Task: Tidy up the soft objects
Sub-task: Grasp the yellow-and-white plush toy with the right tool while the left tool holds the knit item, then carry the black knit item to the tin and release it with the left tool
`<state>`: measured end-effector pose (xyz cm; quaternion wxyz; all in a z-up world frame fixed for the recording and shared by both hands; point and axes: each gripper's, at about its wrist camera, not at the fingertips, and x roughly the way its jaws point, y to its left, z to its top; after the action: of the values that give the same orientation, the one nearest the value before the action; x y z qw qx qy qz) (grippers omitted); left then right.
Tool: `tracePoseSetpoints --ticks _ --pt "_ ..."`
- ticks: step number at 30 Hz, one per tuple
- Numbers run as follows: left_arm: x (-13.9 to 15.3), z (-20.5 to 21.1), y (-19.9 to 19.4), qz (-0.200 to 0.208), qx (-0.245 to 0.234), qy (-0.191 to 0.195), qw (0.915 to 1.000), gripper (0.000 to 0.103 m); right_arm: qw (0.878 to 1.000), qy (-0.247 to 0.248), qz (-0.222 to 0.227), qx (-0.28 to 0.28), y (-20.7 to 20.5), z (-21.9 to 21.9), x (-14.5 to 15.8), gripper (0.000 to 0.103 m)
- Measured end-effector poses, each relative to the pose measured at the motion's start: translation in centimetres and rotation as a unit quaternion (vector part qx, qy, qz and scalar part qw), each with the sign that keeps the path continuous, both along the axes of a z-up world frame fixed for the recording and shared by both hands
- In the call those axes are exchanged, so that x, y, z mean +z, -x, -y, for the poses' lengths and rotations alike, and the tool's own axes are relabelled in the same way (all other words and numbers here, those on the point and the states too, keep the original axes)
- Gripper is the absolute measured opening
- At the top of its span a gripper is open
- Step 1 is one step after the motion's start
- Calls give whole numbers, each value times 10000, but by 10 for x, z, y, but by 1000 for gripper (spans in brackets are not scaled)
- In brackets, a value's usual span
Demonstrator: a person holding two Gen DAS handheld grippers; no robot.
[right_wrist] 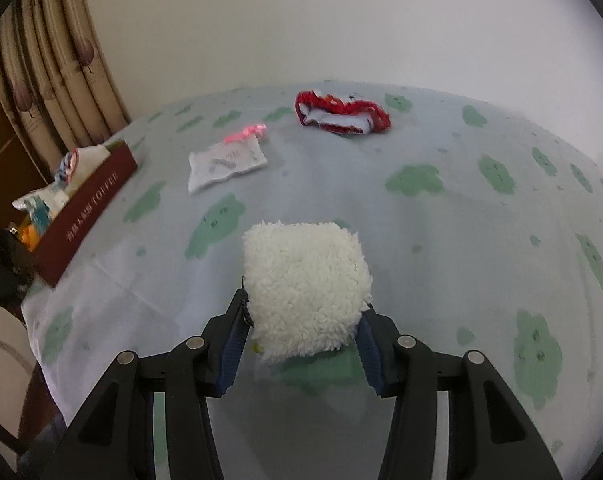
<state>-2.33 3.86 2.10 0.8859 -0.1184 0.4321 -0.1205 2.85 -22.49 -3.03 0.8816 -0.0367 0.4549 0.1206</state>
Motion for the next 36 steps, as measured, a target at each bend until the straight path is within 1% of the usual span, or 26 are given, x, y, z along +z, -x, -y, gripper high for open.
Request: tracePoseSetpoints --ticks 1,4,5,9,13,16,17,22,24,27,32,34,36 --pt "1 -4 3 -4 44 13 10000 26 10000 -34 55 -16 1 1 2 47" --pt "10 -27 16 39 325 -60 9994 26 9999 -70 -55 -94 -3 4 -2 47" --pt "15 -36 20 57 410 -99 9991 26 9999 -66 -30 -95 -3 4 -2 47" --pt "33 -82 34 123 903 -368 9952 26 10000 19 -20 -81 -2 1 -4 47" --pt "39 -129 37 48 1456 -772 9863 26 9999 -12 -35 -145 -2 3 -4 47" --pt "34 -154 29 -15 1700 -1108 9792 26 9998 -31 -65 -185 -4 5 -5 47" --pt "31 -161 25 -70 1750 -1124 9781 26 9998 -27 -82 -190 -4 5 -5 47" --pt "14 -186 5 -269 1973 -961 9753 26 9997 -5 -133 -204 -5 4 -6 47" --pt "7 -192 -3 -340 2098 -976 9723 26 9997 -1 -160 -204 -5 4 -7 47" --pt "-2 -203 -11 -440 2266 -818 9695 26 9996 -9 -176 -208 -6 4 -7 47" --pt "-13 -205 -26 -508 2289 -928 9677 27 9996 -7 -193 -214 -6 4 -8 48" --pt "-18 -207 -30 -541 2324 -940 9666 28 9996 -6 -191 -212 -6 4 -7 48" --pt "-22 -209 -34 -611 2379 -920 9650 33 9996 -8 -195 -212 -7 4 -7 48"
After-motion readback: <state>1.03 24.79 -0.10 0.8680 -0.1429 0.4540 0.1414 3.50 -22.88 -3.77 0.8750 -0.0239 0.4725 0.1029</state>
